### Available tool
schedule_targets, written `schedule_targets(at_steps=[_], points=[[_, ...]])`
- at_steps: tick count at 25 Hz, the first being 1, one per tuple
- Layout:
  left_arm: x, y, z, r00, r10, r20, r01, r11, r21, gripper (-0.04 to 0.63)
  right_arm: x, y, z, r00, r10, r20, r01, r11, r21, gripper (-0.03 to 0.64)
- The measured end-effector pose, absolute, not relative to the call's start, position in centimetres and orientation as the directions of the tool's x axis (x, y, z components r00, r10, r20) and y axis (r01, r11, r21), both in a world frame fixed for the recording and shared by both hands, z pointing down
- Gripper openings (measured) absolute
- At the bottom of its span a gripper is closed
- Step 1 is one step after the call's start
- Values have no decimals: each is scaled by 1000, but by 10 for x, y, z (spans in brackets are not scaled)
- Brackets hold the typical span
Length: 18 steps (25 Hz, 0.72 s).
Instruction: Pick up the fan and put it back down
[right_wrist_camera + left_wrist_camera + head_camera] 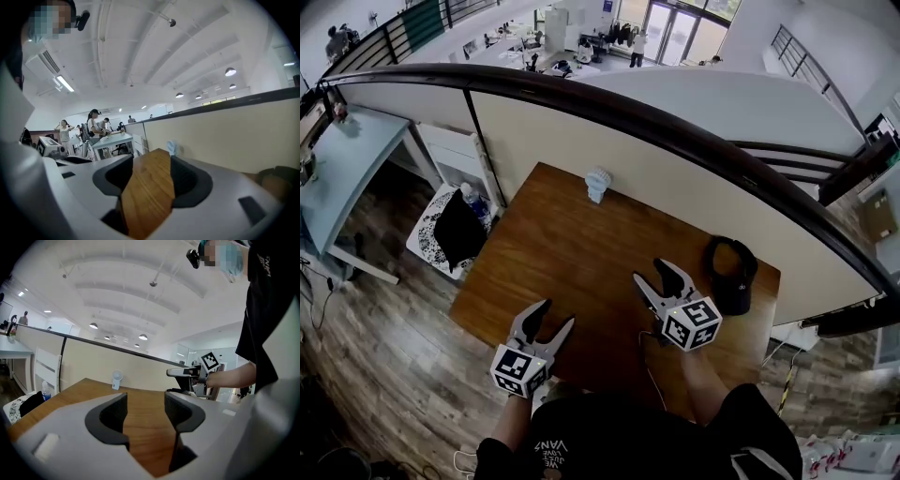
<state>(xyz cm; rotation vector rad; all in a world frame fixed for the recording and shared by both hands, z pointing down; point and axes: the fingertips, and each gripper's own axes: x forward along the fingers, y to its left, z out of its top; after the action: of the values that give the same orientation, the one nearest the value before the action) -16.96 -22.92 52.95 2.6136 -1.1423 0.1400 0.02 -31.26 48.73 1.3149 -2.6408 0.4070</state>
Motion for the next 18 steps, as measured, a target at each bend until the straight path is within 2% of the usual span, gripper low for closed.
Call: schedule_targets(at_steps=[18], points=[[-119, -137, 497, 647, -740, 185, -762, -614, 207, 233, 66, -187, 475, -609, -760, 227, -792, 566, -228, 221]])
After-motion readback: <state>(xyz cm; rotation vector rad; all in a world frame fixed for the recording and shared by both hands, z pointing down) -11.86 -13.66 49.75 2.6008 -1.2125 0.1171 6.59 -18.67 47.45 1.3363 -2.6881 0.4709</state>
